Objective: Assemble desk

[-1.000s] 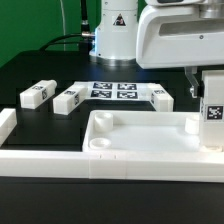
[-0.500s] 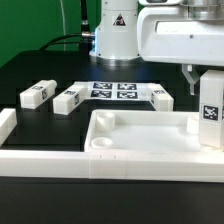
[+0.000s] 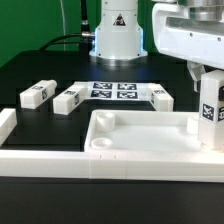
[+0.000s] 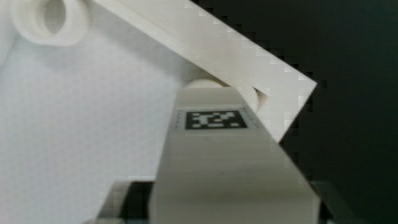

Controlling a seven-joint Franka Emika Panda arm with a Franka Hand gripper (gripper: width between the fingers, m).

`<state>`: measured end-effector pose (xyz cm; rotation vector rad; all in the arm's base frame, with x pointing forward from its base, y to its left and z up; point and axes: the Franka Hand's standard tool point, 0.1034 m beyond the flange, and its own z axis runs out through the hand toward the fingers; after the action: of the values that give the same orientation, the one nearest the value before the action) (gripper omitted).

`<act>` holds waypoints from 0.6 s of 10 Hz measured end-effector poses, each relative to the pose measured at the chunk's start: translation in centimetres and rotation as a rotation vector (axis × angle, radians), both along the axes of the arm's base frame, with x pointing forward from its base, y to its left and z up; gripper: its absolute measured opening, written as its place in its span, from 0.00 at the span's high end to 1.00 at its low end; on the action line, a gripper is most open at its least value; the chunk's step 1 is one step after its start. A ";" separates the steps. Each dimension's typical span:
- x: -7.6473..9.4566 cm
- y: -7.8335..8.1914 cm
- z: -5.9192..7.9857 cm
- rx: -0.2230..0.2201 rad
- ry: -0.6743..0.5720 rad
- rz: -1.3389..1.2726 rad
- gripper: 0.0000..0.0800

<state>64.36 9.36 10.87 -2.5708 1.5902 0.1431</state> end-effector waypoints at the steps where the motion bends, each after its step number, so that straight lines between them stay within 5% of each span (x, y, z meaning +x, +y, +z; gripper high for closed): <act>1: 0.0 0.0 0.0 -0.001 0.012 -0.083 0.64; 6: 0.0 0.2 0.0 -0.001 0.028 -0.181 0.62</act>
Offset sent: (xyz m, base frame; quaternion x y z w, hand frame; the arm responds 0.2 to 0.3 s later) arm 0.0000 0.0000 0.0000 0.0000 0.0000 0.1938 0.9810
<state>64.33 9.58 10.86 -2.4203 1.8220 0.1623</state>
